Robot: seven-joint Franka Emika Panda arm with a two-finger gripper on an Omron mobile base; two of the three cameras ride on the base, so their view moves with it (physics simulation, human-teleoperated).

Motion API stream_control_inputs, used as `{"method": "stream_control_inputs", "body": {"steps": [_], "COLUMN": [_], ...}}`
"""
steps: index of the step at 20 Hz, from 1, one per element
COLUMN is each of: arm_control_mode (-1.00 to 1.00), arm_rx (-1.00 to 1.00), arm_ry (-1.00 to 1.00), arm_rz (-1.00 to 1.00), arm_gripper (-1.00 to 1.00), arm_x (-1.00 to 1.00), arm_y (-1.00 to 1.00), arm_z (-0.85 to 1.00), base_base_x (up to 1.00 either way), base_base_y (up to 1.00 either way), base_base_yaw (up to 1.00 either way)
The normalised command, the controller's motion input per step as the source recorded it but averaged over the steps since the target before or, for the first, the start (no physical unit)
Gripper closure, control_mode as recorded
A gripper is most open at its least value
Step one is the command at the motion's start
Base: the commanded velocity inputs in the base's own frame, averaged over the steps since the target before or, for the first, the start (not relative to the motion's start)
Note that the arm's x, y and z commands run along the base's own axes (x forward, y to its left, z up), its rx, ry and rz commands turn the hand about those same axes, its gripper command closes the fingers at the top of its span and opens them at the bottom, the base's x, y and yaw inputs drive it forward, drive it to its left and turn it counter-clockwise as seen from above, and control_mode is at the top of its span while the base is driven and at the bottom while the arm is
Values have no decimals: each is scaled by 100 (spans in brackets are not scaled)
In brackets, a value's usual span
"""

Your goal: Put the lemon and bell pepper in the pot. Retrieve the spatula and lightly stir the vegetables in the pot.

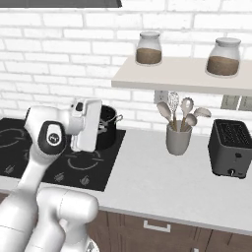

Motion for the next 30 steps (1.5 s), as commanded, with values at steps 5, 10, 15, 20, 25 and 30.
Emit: {"method": "stream_control_inputs", "body": {"steps": [5,10,15,20,25,30], "arm_control_mode": [-100,-100,-100,-100,-100,-100], "arm_rx": [-46,-51,-20,-13,0,-6], "arm_ry": [14,7,0,7,45,13], "arm_rz": [12,10,2,1,3,8], "arm_gripper": [100,100,100,100,100,100], "arm_x": [74,8,15,34,97,75], "arm_y": [49,82,24,0,0,11], "arm_z": [92,29,39,70,-12,-16], "base_base_x": [0,0,0,0,0,0], "base_base_y": [0,0,0,0,0,0], "base_base_yaw": [0,0,0,0,0,0]}}
